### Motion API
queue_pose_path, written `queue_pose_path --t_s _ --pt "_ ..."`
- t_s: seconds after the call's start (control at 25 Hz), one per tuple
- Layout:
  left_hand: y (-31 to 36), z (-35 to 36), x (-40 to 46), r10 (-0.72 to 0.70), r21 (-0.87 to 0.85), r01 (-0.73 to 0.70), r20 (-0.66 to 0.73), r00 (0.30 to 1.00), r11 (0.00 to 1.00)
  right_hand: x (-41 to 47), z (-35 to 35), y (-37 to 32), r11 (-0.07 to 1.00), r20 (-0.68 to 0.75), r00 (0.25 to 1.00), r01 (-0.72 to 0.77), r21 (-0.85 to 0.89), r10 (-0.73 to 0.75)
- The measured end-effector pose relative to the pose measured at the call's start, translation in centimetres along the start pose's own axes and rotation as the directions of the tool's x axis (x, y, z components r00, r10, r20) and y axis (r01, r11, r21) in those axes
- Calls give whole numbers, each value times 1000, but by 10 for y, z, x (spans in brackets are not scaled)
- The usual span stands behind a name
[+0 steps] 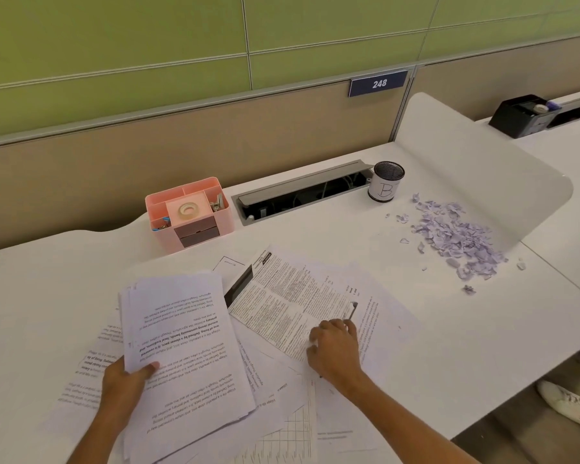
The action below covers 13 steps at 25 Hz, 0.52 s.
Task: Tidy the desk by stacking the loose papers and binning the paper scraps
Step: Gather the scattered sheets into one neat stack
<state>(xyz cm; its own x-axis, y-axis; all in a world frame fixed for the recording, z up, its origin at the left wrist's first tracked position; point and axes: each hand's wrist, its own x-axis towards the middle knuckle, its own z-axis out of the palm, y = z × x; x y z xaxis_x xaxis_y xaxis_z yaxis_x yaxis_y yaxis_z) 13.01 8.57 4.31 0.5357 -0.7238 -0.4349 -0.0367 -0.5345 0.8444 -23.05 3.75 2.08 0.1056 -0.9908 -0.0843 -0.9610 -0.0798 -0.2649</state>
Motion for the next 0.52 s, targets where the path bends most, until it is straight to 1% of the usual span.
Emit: queue_pose_path --t_s 0.08,0.16,0.24,0.4,0.52 --pt "2 0 0 -1 5 1 1 1000 1000 22 -9 6 992 -23 999 -35 121 38" --pt "3 0 0 1 5 -1 4 1000 1000 48 -17 17 983 -41 997 -60 176 68" --pt "3 0 0 2 -2 -2 10 1000 1000 73 -23 25 985 41 996 -87 146 82" --pt "1 -1 2 6 -1 -5 18 1000 1000 111 -28 32 998 203 978 -58 27 52" --pt "1 -1 2 0 0 0 21 1000 1000 123 -27 31 996 241 967 -75 -40 83"
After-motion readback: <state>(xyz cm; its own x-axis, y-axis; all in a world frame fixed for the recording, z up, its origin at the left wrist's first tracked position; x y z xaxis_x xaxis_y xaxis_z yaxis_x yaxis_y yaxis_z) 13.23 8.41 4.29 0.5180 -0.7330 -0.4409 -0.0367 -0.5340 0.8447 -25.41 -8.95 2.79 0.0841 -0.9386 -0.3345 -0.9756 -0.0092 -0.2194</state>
